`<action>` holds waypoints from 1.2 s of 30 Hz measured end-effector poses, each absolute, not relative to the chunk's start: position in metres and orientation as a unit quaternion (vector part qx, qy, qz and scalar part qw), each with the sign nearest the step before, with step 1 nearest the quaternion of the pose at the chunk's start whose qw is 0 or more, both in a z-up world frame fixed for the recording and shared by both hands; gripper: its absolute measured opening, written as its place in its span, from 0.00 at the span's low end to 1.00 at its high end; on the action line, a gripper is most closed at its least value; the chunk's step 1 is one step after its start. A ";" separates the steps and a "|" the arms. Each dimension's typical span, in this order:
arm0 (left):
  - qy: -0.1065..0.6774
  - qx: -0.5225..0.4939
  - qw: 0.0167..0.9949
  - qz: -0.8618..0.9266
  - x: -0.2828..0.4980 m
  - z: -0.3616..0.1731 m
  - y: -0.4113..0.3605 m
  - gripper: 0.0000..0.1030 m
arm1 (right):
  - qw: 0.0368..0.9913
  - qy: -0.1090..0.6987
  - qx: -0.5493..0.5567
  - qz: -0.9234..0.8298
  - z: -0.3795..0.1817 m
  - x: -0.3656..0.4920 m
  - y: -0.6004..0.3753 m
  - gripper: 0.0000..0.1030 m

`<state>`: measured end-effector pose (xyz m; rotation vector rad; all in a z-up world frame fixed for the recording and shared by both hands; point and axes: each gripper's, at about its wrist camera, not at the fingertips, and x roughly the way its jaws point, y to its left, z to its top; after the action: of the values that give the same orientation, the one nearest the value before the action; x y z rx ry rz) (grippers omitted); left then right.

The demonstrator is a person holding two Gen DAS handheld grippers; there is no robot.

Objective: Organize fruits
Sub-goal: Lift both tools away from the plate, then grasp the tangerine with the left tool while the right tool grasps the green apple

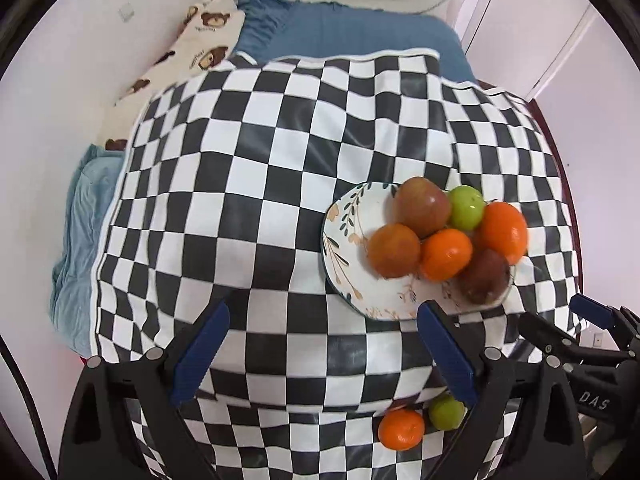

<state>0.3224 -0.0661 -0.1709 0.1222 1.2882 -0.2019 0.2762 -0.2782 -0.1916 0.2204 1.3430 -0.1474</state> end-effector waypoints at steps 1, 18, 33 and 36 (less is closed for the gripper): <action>0.591 0.053 0.799 -0.097 0.315 -0.164 -0.066 0.93 | 0.779 0.615 0.103 -0.067 -0.186 0.271 -0.277 0.94; 0.513 0.051 0.848 -0.124 0.240 -0.092 -0.072 0.93 | 0.837 0.532 0.094 -0.080 -0.102 0.196 -0.263 0.94; 0.516 0.046 0.845 -0.133 0.218 -0.087 -0.074 0.96 | 0.852 0.501 0.133 -0.077 -0.077 0.157 -0.268 0.94; 0.543 0.063 0.825 -0.143 0.215 -0.114 -0.084 0.99 | 0.835 0.523 0.158 -0.072 -0.102 0.154 -0.277 0.94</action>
<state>0.2150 -0.0839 -0.1137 0.1340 1.1551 -0.3035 0.1541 -0.2772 -0.1016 0.3340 1.1071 -0.1517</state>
